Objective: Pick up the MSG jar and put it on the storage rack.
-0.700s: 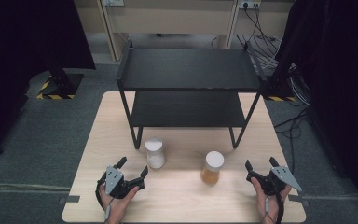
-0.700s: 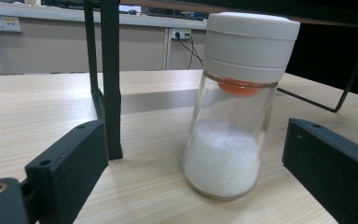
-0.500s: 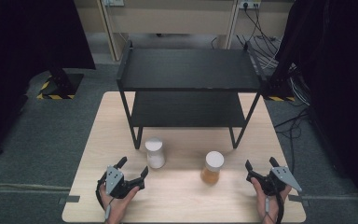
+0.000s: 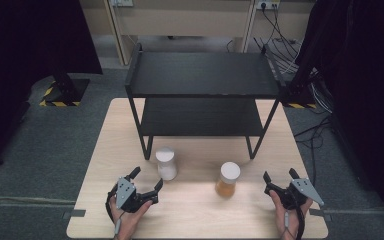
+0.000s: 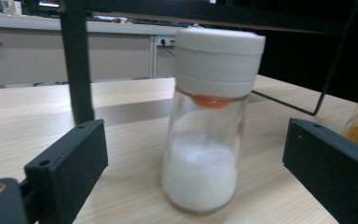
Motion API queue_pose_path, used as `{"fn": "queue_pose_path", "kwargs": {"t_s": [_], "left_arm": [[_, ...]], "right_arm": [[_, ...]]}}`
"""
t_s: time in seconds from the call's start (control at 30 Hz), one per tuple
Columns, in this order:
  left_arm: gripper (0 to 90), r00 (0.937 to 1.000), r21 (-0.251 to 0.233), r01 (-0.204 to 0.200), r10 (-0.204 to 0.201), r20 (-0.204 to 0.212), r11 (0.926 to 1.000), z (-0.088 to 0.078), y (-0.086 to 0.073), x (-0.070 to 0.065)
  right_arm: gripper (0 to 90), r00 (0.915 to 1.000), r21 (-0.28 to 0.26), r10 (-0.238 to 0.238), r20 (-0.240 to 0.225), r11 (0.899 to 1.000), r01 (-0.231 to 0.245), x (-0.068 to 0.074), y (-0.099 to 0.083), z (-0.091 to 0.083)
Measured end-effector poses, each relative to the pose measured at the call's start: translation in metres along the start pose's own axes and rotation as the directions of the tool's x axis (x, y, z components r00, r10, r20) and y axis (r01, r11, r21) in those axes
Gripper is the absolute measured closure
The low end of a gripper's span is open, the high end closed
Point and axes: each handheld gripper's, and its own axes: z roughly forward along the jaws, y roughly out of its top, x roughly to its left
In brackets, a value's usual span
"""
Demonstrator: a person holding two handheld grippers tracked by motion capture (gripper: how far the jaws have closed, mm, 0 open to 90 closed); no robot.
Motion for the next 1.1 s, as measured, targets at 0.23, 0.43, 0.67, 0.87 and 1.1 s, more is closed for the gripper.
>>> {"fn": "queue_pose_path", "kwargs": {"t_s": [0.23,0.43,0.67,0.87,1.1], "left_arm": [[5.9,0.9997,-0.005,-0.009,0.009,0.024,0.9999,0.008,0.006,-0.003],[5.9,0.9993,0.004,-0.012,0.012,0.035,0.9999,0.017,0.013,-0.002],[6.0,0.9995,0.021,-0.006,0.005,0.032,0.9998,0.033,0.019,-0.002],[6.8,0.9995,0.033,-0.004,0.003,0.031,0.9994,0.043,0.021,-0.003],[9.1,0.9998,0.041,0.003,-0.003,0.019,0.9991,0.052,0.026,-0.002]], "right_arm": [[2.1,1.0000,0.000,-0.004,0.001,1.000,0.004,0.001,0.000,0.000],[2.3,1.0000,0.003,-0.009,0.002,1.000,0.009,0.001,0.001,0.000],[2.3,1.0000,0.001,-0.005,0.000,1.000,0.005,0.001,0.000,0.000],[2.3,1.0000,0.001,-0.004,-0.005,1.000,0.004,0.000,0.000,0.000],[2.3,1.0000,0.002,-0.006,-0.007,1.000,0.006,0.000,0.000,0.000]]}}
